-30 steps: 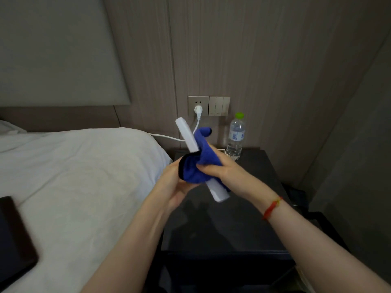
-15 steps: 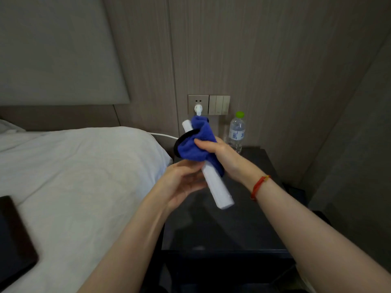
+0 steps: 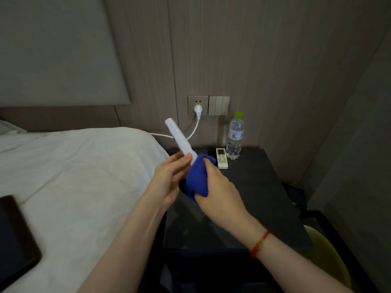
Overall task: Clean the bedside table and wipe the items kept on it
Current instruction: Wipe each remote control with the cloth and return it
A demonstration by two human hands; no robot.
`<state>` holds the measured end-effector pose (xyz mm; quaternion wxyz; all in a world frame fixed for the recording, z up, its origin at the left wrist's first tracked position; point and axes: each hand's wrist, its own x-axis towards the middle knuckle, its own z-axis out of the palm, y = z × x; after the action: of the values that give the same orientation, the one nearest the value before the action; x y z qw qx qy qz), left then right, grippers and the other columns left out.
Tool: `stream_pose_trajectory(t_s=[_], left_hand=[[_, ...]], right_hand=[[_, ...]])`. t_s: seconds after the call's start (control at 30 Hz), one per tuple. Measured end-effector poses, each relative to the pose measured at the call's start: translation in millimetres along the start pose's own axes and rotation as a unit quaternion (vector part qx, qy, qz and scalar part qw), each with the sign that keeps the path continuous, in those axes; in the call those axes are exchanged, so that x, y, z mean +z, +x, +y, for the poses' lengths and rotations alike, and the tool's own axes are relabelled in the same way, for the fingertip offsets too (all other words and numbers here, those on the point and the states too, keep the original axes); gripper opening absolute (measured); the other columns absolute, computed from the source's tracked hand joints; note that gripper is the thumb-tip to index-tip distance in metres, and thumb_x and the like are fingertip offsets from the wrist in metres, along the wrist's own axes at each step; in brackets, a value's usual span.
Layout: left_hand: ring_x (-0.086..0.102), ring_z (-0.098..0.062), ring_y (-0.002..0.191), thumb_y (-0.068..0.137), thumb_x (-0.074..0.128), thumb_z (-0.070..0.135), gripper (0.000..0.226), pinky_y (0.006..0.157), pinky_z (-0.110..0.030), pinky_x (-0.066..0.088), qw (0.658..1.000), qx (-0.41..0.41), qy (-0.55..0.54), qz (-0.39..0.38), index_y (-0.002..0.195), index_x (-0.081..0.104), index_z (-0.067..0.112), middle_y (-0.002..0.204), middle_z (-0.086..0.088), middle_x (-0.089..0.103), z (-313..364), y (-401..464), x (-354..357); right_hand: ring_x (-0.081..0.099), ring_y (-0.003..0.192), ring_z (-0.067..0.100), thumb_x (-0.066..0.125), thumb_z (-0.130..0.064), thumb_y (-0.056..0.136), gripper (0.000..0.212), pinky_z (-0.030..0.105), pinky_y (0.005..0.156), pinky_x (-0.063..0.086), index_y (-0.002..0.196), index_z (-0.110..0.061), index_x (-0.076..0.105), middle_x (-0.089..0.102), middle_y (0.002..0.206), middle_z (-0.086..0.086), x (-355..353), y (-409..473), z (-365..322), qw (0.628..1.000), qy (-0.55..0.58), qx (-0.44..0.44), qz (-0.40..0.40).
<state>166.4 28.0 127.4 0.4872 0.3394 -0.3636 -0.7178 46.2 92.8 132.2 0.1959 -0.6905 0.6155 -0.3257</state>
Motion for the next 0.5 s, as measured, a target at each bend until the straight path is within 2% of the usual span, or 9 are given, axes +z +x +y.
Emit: stream_pose_trajectory(t_s=[0.07,0.17,0.27,0.4,0.5], left_hand=[[0.072,-0.018,0.073,0.068,0.073,0.013,0.025,0.060,-0.024,0.057,0.997,0.023,0.066,0.037,0.092,0.068,0.011,0.078,-0.006,0.075,-1.5,0.5,8.5],[0.068,-0.021,0.074,0.077,0.069,0.011,0.015,0.059,-0.027,0.053,0.986,0.049,0.133,0.086,0.092,0.070,0.010,0.079,-0.009,0.072,-0.7,-3.8,19.8],[0.068,-0.019,0.072,0.075,0.070,0.011,0.012,0.057,-0.026,0.054,0.978,0.079,0.155,0.118,0.087,0.069,0.011,0.079,-0.009,0.072,6.2,-6.0,23.0],[0.069,-0.008,0.058,0.067,0.077,0.013,0.010,0.049,-0.019,0.053,0.955,0.138,0.179,0.192,0.068,0.068,0.018,0.066,0.002,0.071,14.8,-4.6,26.8],[0.070,-0.012,0.066,0.066,0.079,0.018,0.013,0.055,-0.023,0.055,0.949,0.130,0.185,0.219,0.070,0.067,0.018,0.073,-0.002,0.071,14.1,-3.7,26.2]], right_hand=[[0.059,0.101,0.028,0.056,-0.022,0.085,0.047,0.037,0.077,0.048,0.128,-0.017,0.037,0.058,0.115,0.005,3.2,3.2,-3.5,0.995,-0.059,0.012,0.078],[0.060,0.097,0.033,0.057,-0.022,0.083,0.041,0.033,0.068,0.043,0.122,-0.017,0.045,0.062,0.109,0.007,1.3,16.5,-10.4,0.989,-0.050,0.003,0.141],[0.061,0.096,0.031,0.061,-0.019,0.080,0.043,0.032,0.070,0.047,0.120,-0.015,0.047,0.064,0.107,0.009,-0.1,24.7,-10.8,0.994,-0.006,-0.012,0.110],[0.062,0.092,0.024,0.064,-0.022,0.078,0.036,0.031,0.072,0.049,0.111,-0.015,0.052,0.065,0.100,0.005,5.4,19.3,1.1,0.996,0.059,0.034,0.060],[0.063,0.087,0.020,0.063,-0.027,0.079,0.031,0.035,0.074,0.053,0.107,-0.017,0.054,0.065,0.094,0.002,11.0,12.4,10.7,0.994,0.078,0.058,0.040]])
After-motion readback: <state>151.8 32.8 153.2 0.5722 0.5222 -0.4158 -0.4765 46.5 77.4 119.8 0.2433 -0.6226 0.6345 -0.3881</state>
